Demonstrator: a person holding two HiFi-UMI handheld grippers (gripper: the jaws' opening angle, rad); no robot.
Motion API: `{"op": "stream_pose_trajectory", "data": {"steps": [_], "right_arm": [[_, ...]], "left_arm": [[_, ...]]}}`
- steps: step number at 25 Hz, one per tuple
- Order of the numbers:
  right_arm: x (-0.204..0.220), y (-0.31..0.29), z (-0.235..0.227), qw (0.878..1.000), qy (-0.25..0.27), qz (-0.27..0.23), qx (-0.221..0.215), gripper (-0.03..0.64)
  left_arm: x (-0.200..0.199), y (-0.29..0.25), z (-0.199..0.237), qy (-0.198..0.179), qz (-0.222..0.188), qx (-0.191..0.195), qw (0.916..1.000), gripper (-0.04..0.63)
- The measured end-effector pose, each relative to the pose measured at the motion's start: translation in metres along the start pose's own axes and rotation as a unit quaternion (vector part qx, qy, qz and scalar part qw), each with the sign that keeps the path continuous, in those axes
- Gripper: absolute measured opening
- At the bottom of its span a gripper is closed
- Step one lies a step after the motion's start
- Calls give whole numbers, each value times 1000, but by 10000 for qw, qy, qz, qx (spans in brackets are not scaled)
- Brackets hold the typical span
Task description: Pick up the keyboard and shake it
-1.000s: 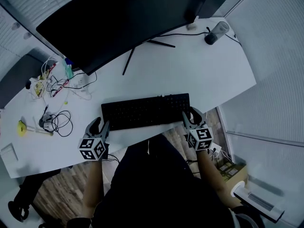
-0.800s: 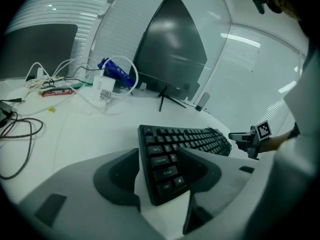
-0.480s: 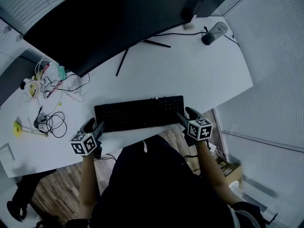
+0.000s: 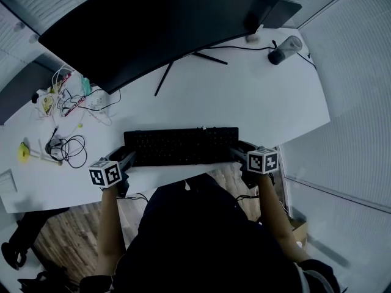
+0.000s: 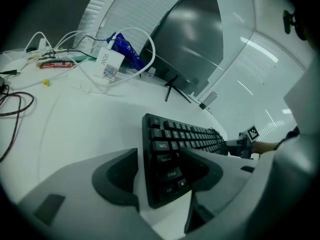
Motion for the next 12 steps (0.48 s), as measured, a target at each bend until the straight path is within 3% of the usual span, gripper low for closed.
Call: {"op": "stream_pose_trajectory", "data": {"steps": [6, 12], "right_arm": [[-5, -6, 11, 9992, 103, 354, -147, 281], [-10, -3, 9, 9991, -320, 184, -206, 279]], "left_arm": [[-2, -7, -9, -128, 302, 188, 9993, 245], [-1, -5, -11, 403, 377, 389, 9977, 245]]}}
Point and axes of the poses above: the fingertips, and each gripper's own axes: y backward along the fingers, z to its left, x out of its underside, the point moved 3 cm from there along y, backward along the fingers, and after that the axes turned 1 degree about x, right-handed, at the moved point
